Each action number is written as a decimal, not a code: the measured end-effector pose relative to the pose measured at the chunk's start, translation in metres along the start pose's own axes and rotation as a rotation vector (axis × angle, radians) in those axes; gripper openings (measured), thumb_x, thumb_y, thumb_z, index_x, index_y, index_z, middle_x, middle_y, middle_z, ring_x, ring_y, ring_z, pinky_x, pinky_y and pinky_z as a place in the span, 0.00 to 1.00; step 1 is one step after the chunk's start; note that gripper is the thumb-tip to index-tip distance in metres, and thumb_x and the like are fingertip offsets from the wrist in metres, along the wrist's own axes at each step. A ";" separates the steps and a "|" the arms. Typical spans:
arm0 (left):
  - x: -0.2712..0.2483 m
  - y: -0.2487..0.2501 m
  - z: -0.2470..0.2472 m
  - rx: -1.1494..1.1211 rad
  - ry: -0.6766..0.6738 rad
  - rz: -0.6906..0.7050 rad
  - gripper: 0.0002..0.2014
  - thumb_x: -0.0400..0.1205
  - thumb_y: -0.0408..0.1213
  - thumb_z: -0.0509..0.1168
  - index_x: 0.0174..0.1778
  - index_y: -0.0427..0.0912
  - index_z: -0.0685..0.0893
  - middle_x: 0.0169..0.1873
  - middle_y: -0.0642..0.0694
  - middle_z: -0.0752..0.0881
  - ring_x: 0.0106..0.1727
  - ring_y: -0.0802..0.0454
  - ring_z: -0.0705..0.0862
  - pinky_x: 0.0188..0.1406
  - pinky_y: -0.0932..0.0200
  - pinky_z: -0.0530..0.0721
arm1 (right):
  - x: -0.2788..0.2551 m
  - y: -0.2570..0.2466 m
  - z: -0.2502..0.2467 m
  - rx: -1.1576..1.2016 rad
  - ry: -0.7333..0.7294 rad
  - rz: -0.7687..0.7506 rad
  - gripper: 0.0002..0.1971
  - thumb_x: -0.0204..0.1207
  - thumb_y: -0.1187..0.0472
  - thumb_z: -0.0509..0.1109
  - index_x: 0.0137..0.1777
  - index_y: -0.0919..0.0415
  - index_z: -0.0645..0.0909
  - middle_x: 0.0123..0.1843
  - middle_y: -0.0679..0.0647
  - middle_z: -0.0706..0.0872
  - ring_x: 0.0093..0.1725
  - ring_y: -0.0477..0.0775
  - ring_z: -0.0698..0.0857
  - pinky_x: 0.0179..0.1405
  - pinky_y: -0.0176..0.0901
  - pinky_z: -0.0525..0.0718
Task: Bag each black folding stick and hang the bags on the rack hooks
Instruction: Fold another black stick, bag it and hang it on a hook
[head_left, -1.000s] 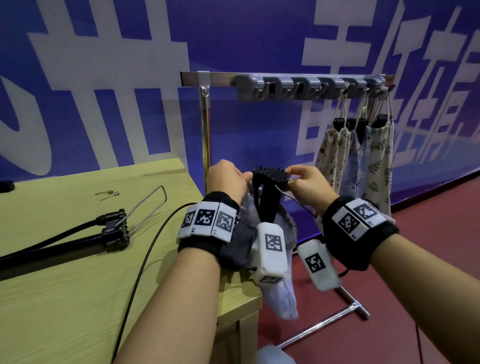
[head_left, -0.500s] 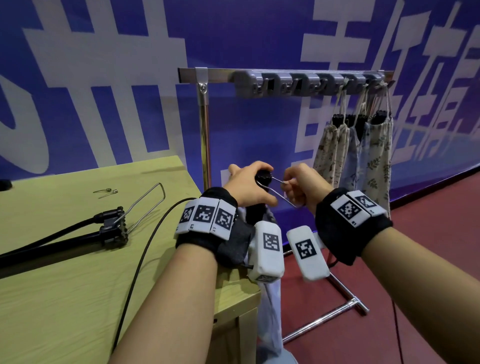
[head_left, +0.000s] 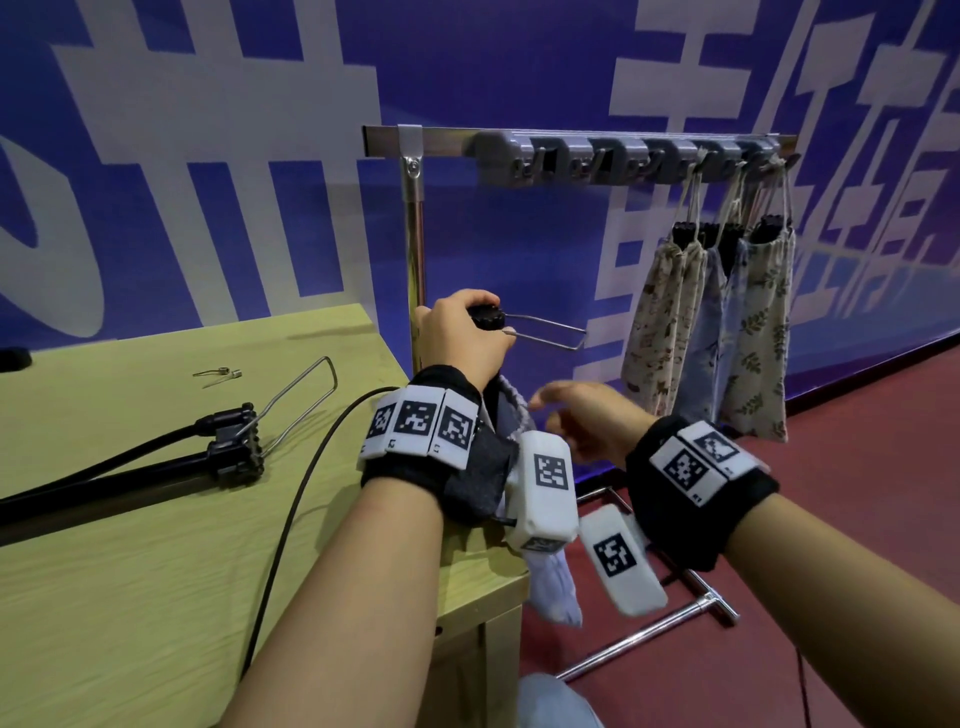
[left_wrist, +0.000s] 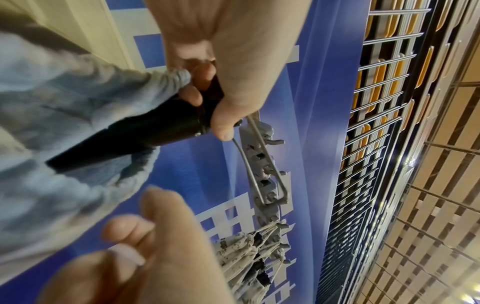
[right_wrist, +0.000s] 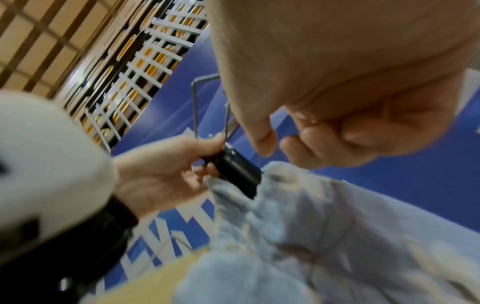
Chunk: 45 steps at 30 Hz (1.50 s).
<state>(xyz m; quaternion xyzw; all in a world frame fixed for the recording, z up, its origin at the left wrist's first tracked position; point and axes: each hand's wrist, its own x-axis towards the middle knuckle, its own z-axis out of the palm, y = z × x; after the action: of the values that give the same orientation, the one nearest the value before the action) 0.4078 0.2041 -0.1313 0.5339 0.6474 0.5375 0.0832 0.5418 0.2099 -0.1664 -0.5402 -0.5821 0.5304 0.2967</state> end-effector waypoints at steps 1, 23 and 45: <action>-0.001 0.001 -0.001 0.004 0.013 0.006 0.16 0.75 0.37 0.73 0.59 0.48 0.85 0.56 0.46 0.85 0.68 0.48 0.69 0.63 0.61 0.72 | -0.001 0.001 0.003 -0.128 -0.008 0.027 0.14 0.81 0.51 0.60 0.39 0.59 0.75 0.16 0.49 0.70 0.17 0.49 0.66 0.23 0.33 0.63; -0.005 0.006 -0.003 0.004 -0.003 0.044 0.16 0.76 0.35 0.72 0.60 0.47 0.84 0.54 0.46 0.83 0.68 0.47 0.67 0.65 0.61 0.71 | -0.004 -0.014 -0.057 -0.737 -0.045 0.233 0.13 0.79 0.67 0.64 0.31 0.62 0.76 0.14 0.49 0.80 0.13 0.45 0.79 0.15 0.30 0.78; -0.008 0.003 0.000 -0.077 -0.327 -0.278 0.12 0.71 0.32 0.58 0.44 0.45 0.84 0.59 0.38 0.76 0.63 0.44 0.70 0.59 0.47 0.82 | -0.006 -0.034 -0.048 0.036 0.233 -0.076 0.08 0.79 0.72 0.61 0.38 0.69 0.74 0.27 0.62 0.74 0.09 0.49 0.75 0.13 0.34 0.77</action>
<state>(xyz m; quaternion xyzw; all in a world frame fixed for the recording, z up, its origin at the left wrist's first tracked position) 0.4133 0.1976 -0.1324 0.5160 0.6716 0.4516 0.2806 0.5768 0.2230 -0.1207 -0.5704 -0.5539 0.4629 0.3920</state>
